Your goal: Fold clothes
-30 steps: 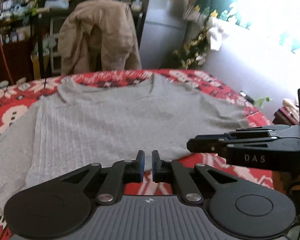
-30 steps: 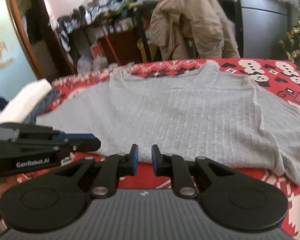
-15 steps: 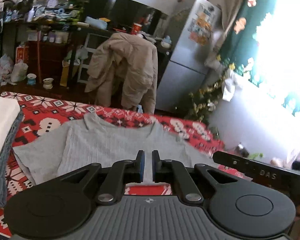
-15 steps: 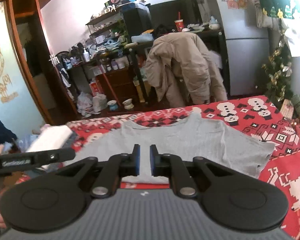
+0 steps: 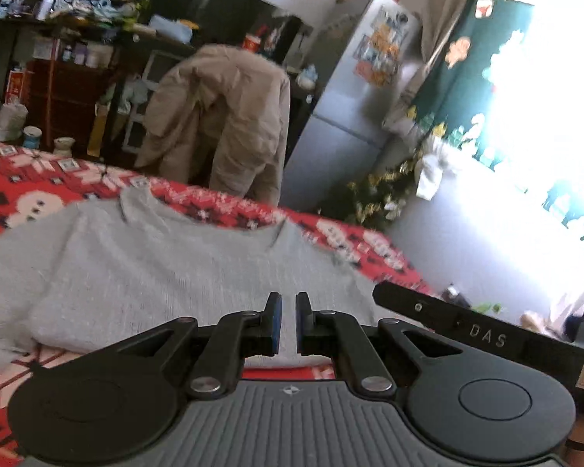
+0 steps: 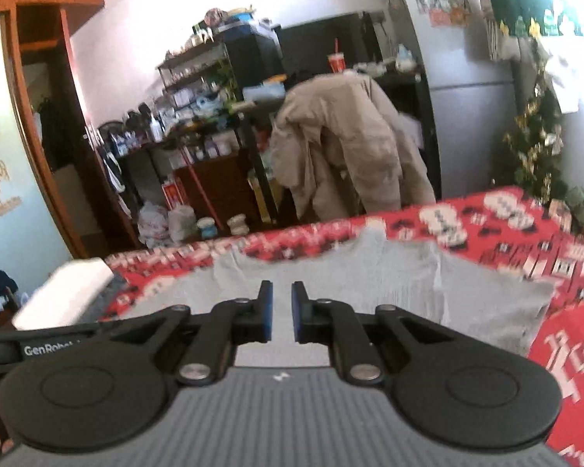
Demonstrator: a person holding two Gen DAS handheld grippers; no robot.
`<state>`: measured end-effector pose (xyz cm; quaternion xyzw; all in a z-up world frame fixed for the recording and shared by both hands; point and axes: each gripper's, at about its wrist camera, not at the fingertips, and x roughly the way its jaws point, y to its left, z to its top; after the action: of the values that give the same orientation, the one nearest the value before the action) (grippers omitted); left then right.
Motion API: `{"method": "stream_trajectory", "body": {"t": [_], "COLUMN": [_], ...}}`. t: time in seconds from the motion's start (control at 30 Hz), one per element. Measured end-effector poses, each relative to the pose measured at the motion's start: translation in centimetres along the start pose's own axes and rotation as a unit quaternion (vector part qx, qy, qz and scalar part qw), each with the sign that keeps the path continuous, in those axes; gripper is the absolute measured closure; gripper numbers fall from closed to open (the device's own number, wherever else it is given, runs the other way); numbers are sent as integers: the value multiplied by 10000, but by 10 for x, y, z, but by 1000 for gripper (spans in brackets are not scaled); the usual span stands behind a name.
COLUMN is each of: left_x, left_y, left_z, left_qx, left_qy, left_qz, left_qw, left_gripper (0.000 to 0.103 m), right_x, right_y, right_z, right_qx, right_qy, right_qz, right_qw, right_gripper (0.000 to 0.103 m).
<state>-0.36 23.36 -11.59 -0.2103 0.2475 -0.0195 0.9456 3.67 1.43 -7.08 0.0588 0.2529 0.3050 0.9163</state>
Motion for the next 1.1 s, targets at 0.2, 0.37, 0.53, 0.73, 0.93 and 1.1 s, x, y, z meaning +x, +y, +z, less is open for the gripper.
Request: {"method": "stream_trajectory", "body": {"t": [0.2, 0.37, 0.53, 0.73, 0.93, 1.1], "left_x": [37, 51, 53, 57, 58, 64], "left_y": [11, 15, 14, 21, 14, 10], "left_z": [-1, -13, -19, -22, -22, -28], "left_qx": [27, 7, 112, 32, 223, 347], "left_qy": [459, 696, 788, 924, 783, 883], "left_qz": [200, 260, 340, 477, 357, 380], "left_qw": [9987, 9972, 9962, 9946, 9960, 9948], "left_gripper": [98, 98, 98, 97, 94, 94], "right_x": [50, 74, 84, 77, 74, 75], "right_y": [-11, -19, -19, -23, -26, -36], "right_z": [-26, -41, -55, -61, -53, -54], "right_qx": [-287, -297, -480, -473, -479, -487], "right_qy": [546, 884, 1228, 1329, 1102, 1218], "right_qz": [-201, -348, -451, -352, -554, -774], "right_qw": [9979, 9950, 9902, 9894, 9912, 9883], "right_gripper": [92, 92, 92, 92, 92, 93]}}
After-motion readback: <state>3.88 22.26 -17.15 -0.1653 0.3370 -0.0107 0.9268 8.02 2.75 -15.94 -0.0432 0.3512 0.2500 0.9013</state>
